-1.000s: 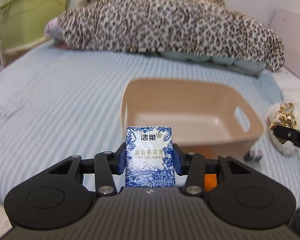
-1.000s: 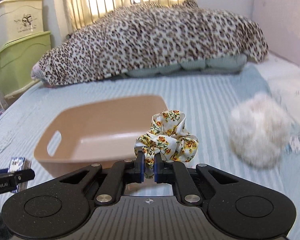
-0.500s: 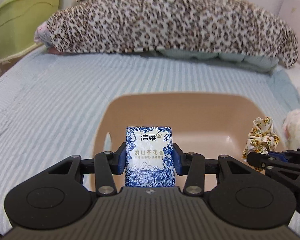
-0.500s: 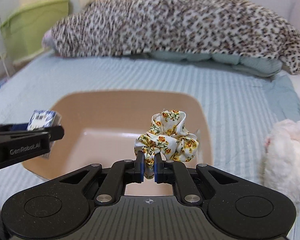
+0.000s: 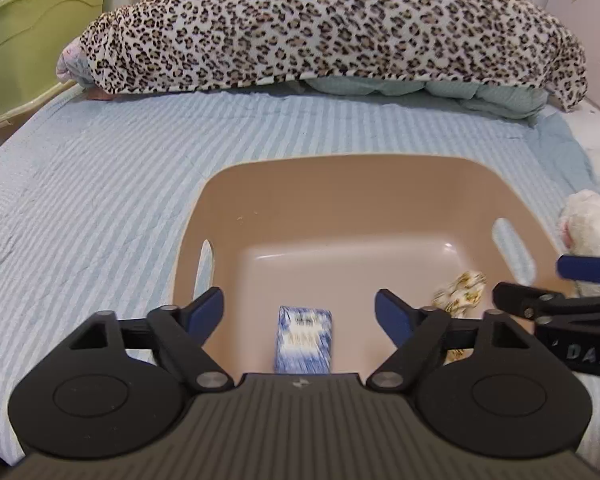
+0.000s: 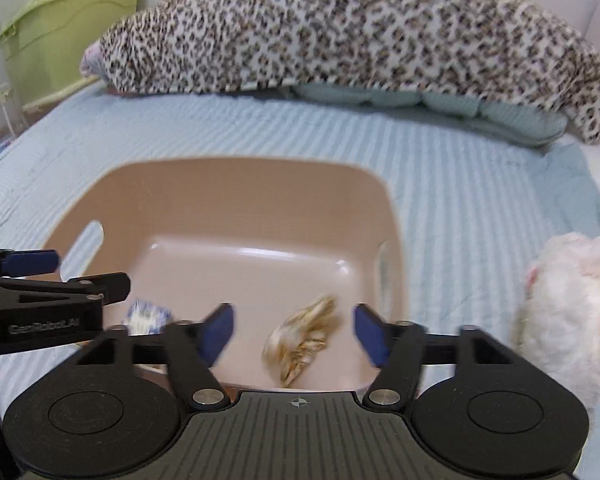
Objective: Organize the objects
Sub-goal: 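Drop the tissue pack from left tool while right tool drops scrunchie into basket, then grasp the black square box with left tool while right tool grasps Hello Kitty box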
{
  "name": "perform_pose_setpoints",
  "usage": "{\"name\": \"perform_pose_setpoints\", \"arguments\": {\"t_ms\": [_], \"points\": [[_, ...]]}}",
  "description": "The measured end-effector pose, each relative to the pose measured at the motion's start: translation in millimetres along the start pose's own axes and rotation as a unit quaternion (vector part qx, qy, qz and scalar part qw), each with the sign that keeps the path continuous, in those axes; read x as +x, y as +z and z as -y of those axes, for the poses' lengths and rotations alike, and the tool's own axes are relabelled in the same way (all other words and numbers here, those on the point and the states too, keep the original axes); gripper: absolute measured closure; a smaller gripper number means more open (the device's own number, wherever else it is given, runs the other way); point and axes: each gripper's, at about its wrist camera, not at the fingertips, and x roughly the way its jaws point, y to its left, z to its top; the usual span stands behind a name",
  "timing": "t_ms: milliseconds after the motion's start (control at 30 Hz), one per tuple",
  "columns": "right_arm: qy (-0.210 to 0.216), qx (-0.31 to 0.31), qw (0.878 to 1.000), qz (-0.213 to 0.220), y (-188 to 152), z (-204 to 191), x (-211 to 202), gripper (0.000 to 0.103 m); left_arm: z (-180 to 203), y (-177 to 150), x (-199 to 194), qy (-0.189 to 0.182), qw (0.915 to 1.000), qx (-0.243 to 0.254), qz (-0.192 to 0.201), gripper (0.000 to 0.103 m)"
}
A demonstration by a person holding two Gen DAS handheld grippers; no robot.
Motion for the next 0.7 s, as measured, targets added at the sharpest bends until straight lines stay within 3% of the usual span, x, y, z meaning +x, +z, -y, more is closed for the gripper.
{"name": "perform_pose_setpoints", "arguments": {"t_ms": [67,133,433,700], "points": [[-0.006,0.005,1.0,0.015,-2.9,6.6,-17.2,0.019,1.3,-3.4,-11.1,0.0,1.0,0.001,0.005,0.012],[-0.008,0.013,0.999,0.03,-7.2,15.3,-31.0,0.001,1.7,-8.3,-19.4,0.001,1.0,-0.001,0.004,0.011],[-0.061,-0.007,0.998,0.026,-41.9,40.6,-54.3,0.0,-2.3,-44.5,-36.8,-0.008,0.9997,-0.009,-0.02,0.01],[-0.072,-0.029,0.997,-0.022,-78.3,50.4,-32.9,0.0,1.1,-74.9,-16.5,-0.003,0.9978,-0.017,-0.064,0.01]]}}
